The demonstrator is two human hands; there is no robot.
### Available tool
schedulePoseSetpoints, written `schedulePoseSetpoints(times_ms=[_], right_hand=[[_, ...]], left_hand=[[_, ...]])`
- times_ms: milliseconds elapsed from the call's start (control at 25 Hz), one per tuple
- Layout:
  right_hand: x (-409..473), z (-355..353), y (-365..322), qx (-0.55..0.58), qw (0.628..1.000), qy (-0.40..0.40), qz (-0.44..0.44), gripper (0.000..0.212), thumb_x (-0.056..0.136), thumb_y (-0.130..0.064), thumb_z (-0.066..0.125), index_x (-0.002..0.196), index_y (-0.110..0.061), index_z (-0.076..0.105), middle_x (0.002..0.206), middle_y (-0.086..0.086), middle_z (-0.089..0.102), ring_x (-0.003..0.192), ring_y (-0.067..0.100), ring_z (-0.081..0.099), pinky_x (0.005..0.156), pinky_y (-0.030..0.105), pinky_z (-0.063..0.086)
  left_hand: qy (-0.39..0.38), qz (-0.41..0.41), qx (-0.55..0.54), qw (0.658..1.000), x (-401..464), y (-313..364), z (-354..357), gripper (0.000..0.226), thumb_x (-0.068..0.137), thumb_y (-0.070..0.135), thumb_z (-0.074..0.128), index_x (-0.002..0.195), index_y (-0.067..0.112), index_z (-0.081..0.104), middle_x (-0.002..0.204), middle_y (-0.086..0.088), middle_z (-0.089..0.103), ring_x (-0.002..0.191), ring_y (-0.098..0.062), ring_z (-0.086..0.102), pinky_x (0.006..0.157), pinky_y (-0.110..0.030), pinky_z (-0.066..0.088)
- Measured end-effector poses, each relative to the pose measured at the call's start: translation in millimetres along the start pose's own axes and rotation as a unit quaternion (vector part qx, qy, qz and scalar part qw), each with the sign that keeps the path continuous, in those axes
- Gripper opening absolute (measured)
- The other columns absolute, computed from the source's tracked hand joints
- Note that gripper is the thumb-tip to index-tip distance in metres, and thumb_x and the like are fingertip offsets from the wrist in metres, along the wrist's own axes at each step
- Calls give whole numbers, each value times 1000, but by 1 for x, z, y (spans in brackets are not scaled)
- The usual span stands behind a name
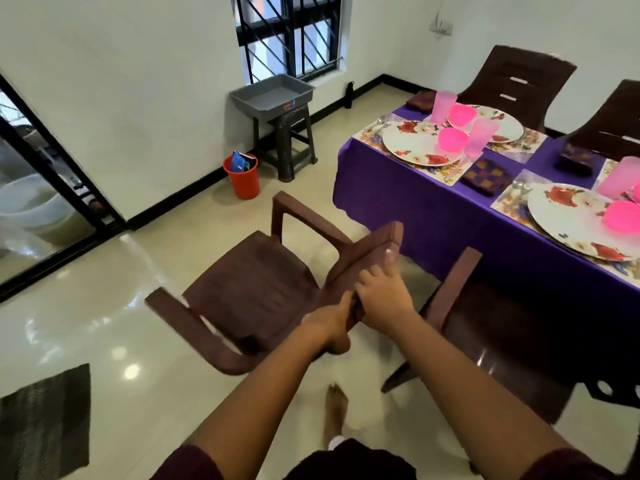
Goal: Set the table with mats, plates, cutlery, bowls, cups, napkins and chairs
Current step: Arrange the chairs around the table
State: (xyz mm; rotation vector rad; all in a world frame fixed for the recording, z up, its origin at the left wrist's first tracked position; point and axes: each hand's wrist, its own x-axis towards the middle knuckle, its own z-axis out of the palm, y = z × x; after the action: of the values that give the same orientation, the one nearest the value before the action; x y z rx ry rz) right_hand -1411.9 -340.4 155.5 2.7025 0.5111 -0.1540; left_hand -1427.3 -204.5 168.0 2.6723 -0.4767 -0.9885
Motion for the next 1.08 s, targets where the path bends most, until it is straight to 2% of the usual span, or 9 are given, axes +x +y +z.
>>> schedulePoseSetpoints(times_ms=[80,160,280,400,520,600,720,920,1080], right_hand=[[-32,-12,-46,-31,999,-6,-35,42,94,-42,47,121,-14,62,122,11,62,119,33,51,116,57,15],[-53,-20,-77,28,995,-8,-96,48,90,-52,51,114,-13,64,115,10,63,110,31,54,101,46,36],[-70,-10,-79,166,976,-36,-139,48,84,-47,62,121,-16,56,119,5,55,108,27,53,89,41,43],[-78,1,-75,172,980,-66,-75,34,89,-27,55,122,-18,53,118,5,59,106,29,59,89,41,46],[-81,-4,-93,161,985,-57,-40,26,89,-14,49,114,-15,58,111,8,64,101,30,62,86,40,47],[-90,0,-104,142,987,-56,-39,29,88,-8,46,113,-13,57,113,9,64,102,32,62,87,41,45],[-112,12,-121,136,989,-50,-25,31,90,-7,43,118,-10,55,116,12,63,104,34,61,91,43,43],[-121,-5,-140,155,987,-43,-6,31,92,-6,43,121,-6,53,120,15,62,107,36,60,87,44,46],[-120,-19,-147,175,983,-53,4,33,92,-3,43,123,-6,53,122,15,61,110,35,60,87,45,49]], left_hand=[[-40,-13,75,996,-37,-14,23,101,83,2,57,153,26,-12,132,-11,55,112,-31,58,87,-39,49],[-91,-23,100,990,-72,-42,30,98,85,0,58,153,29,-6,137,-11,51,115,-31,55,86,-37,47],[-112,-48,157,980,-101,-93,37,89,85,1,58,152,31,8,142,-12,46,121,-31,52,91,-37,48],[53,-32,174,983,-109,-127,63,55,88,10,55,135,29,34,126,-5,59,108,-26,61,83,-37,53],[219,26,180,959,-111,-142,87,26,89,19,52,113,29,50,101,3,68,90,-22,66,65,-33,48],[242,49,196,949,-116,-147,100,26,82,20,61,106,30,56,89,5,69,79,-20,68,57,-29,44],[240,115,234,935,-123,-156,121,45,53,17,82,90,31,63,65,9,66,53,-13,63,41,-23,43],[250,131,229,931,-116,-194,103,36,78,18,59,109,37,60,89,11,71,76,-14,69,60,-31,56],[227,149,245,931,-104,-208,75,33,90,19,58,117,37,60,99,13,71,87,-10,69,73,-28,57]])
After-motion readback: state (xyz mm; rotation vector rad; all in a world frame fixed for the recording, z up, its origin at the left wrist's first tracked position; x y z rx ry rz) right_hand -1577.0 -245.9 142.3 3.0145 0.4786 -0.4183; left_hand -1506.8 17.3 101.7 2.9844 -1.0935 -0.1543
